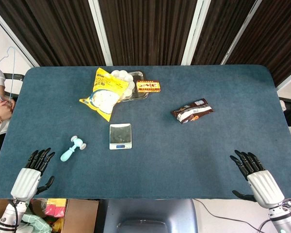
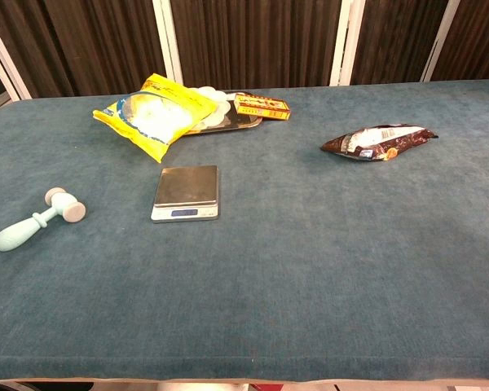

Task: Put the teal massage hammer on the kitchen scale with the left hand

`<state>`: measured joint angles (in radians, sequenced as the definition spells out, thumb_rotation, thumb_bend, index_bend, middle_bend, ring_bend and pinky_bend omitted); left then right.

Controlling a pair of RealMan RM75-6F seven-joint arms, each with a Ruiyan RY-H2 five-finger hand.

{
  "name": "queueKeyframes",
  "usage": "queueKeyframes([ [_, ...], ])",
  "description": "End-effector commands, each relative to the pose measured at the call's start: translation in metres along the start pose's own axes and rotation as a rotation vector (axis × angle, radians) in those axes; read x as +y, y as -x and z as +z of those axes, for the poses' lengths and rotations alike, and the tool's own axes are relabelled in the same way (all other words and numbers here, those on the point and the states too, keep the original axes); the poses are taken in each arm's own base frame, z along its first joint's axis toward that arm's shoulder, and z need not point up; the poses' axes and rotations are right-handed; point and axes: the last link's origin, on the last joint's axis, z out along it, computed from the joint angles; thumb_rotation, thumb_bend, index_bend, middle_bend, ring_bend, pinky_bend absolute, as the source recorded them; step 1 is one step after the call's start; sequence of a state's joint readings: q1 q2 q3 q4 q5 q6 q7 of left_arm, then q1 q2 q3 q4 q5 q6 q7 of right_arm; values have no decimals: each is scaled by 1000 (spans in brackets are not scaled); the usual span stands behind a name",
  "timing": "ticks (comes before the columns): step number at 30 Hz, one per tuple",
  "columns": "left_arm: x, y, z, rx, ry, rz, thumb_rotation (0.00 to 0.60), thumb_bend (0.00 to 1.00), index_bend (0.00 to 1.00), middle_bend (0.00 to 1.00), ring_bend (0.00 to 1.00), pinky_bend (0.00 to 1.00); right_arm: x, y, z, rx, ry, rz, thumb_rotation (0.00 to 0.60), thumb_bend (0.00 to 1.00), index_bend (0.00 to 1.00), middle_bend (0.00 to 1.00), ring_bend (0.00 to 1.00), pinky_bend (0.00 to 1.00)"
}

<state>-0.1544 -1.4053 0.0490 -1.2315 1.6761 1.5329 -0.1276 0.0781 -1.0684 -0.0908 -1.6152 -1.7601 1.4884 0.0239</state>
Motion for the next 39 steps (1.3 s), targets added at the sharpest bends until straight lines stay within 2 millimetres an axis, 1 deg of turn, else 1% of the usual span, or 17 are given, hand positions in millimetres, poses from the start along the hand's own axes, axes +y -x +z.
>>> queueKeyframes([
  [1, 2, 2, 1, 3, 7, -5, 600, 361, 0, 0, 0, 50, 0, 0, 0, -2, -3, -2, 600, 137, 0, 0, 0, 0],
  [3, 6, 6, 2, 4, 25, -27, 600, 360, 0, 0, 0, 46, -1, 0, 0, -2, -4, -1, 600, 137, 0, 0, 0, 0],
  [5, 10, 11, 6, 13, 24, -61, 600, 357, 0, 26, 10, 72, 0, 0, 0, -1, -1, -2, 600, 137, 0, 0, 0, 0],
  [6, 11, 14, 9, 19, 13, -75, 600, 352, 1, 74, 55, 118, 0, -1, 0, 1, 0, 2, 600, 137, 0, 0, 0, 0],
  [8, 14, 23, 19, 31, -11, -73, 600, 342, 14, 184, 196, 236, 1, -1, 0, 3, 3, 2, 600, 137, 0, 0, 0, 0],
  [10, 18, 30, 33, 69, -36, -46, 600, 333, 63, 313, 370, 395, 2, -1, 0, -2, 6, 1, 600, 137, 0, 0, 0, 0],
  [12, 21, 37, 44, 84, -67, -8, 600, 333, 116, 387, 470, 479, 3, -1, 1, -4, 9, 3, 600, 137, 0, 0, 0, 0],
  [13, 21, 40, 48, 71, -82, 7, 600, 332, 134, 390, 475, 480, 3, -1, 1, -4, 10, 3, 600, 137, 0, 0, 0, 0],
  [14, 22, 43, 51, 59, -95, 15, 600, 331, 142, 383, 457, 464, 4, -1, 1, -4, 11, 4, 600, 137, 0, 0, 0, 0],
  [16, 25, 46, 58, 54, -121, 37, 600, 331, 160, 351, 374, 396, 4, -1, 2, -4, 12, 4, 600, 137, 0, 0, 0, 0],
  [17, 26, 48, 60, 49, -135, 48, 600, 331, 165, 349, 372, 388, 4, -1, 2, -6, 12, 4, 600, 137, 0, 0, 0, 0],
  [21, 27, 56, 69, 25, -184, 112, 600, 329, 202, 377, 483, 453, 4, -1, 3, -7, 15, 3, 600, 137, 0, 0, 0, 0],
  [24, 27, 65, 74, -25, -216, 160, 600, 316, 223, 403, 523, 478, 5, -1, 3, -5, 19, 3, 600, 137, 0, 0, 0, 0],
  [27, 29, 68, 82, -48, -229, 170, 600, 313, 227, 381, 546, 490, 5, -1, 4, -9, 20, 3, 600, 137, 0, 0, 0, 0],
  [32, 31, 73, 89, -49, -247, 202, 600, 313, 227, 335, 568, 502, 5, -1, 4, -13, 21, 2, 600, 137, 0, 0, 0, 0],
  [36, 27, 76, 91, -46, -267, 223, 600, 313, 228, 333, 584, 511, 6, -2, 3, -8, 27, 2, 600, 137, 0, 0, 0, 0],
  [39, 26, 78, 93, -49, -278, 208, 600, 312, 246, 352, 609, 535, 7, -2, 3, -7, 28, 3, 600, 137, 0, 0, 0, 0],
])
